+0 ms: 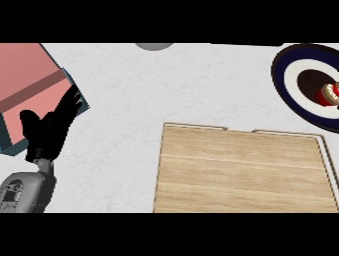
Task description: Pick the cupcake from the tray and place it in the plate
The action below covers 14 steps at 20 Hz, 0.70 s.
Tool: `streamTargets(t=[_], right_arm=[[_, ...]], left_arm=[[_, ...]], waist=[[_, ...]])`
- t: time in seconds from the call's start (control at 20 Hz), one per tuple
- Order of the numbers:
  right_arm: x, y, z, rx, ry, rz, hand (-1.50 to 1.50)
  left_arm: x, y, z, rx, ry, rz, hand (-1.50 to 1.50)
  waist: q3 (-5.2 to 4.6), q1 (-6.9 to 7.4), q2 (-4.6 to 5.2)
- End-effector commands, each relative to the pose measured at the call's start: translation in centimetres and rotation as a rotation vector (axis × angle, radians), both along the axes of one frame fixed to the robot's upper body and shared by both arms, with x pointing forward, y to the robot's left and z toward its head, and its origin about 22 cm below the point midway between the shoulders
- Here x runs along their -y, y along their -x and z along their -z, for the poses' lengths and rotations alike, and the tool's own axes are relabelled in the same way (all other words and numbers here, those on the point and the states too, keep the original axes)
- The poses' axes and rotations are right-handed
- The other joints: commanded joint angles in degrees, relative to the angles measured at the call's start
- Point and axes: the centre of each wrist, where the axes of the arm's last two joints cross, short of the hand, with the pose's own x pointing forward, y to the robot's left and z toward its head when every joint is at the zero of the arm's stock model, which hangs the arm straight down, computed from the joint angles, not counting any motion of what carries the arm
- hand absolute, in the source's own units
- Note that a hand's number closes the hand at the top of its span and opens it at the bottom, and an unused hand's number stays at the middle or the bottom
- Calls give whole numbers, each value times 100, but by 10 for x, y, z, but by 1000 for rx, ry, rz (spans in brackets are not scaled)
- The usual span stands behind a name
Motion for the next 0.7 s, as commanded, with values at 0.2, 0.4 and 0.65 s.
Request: streamTargets(t=[0.2, 0.4, 0.65], right_arm=[[-10, -8, 15, 177, -137, -70, -150], [-1, -11, -11, 329, -386, -188, -150], [16, -8, -37, 253, -564, -158, -150]], left_arm=[[12, -4, 5, 3, 10, 11, 0], [-1, 0, 9, 10, -1, -25, 0], [-8, 1, 2, -8, 0, -9, 0]], waist=[[11, 43, 33], [0, -120, -50], [-6, -110, -57]])
